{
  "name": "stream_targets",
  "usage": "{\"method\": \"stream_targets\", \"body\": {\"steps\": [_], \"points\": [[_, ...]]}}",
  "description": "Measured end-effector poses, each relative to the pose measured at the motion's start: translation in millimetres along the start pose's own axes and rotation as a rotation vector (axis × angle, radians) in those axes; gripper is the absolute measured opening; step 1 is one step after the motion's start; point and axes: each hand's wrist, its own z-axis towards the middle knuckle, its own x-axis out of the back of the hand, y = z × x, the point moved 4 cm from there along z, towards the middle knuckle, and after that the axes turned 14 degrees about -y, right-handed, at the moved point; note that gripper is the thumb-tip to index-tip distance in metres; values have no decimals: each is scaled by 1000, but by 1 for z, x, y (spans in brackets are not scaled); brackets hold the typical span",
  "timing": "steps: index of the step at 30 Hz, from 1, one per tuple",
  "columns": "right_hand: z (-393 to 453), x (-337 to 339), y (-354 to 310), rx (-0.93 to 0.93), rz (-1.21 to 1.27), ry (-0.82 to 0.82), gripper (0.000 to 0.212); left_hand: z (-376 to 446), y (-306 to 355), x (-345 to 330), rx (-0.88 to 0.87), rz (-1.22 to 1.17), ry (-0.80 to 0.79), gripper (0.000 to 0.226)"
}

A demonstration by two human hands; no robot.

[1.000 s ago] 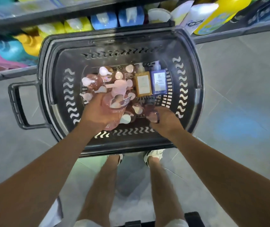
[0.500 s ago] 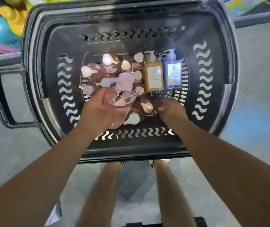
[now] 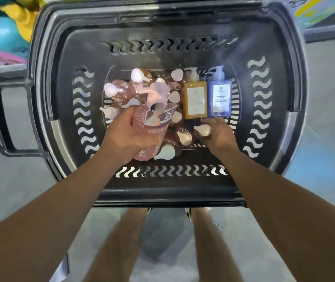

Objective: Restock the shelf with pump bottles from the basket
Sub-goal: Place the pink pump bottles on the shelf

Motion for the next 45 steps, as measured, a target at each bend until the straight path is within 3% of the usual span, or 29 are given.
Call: {"method": "stream_targets", "body": {"steps": [3,8,16,21,30,36,45], "points": [[-31,15,-5,19,25,32,55,-13,6,1,21,-66,10,64],[-119,77,-31,87,75,94,54,-63,63,0,3,-7,63,44],[-293,206,-82,233,349,127,52,-193,197,8,-108,-43,155,66],[-410,264,-119,334,400,244,38,-274,271,18,-208,10,152,62],[-578,294,-159,482,552,443,41,-411,335,35,-436,50,150,55],[-668,307,-181,562,455,584,33,-478,366,35,-612,25,134,45],[-762,342,-181,620,363,769,29,-544,428,22,-814,-59,69,63]]}}
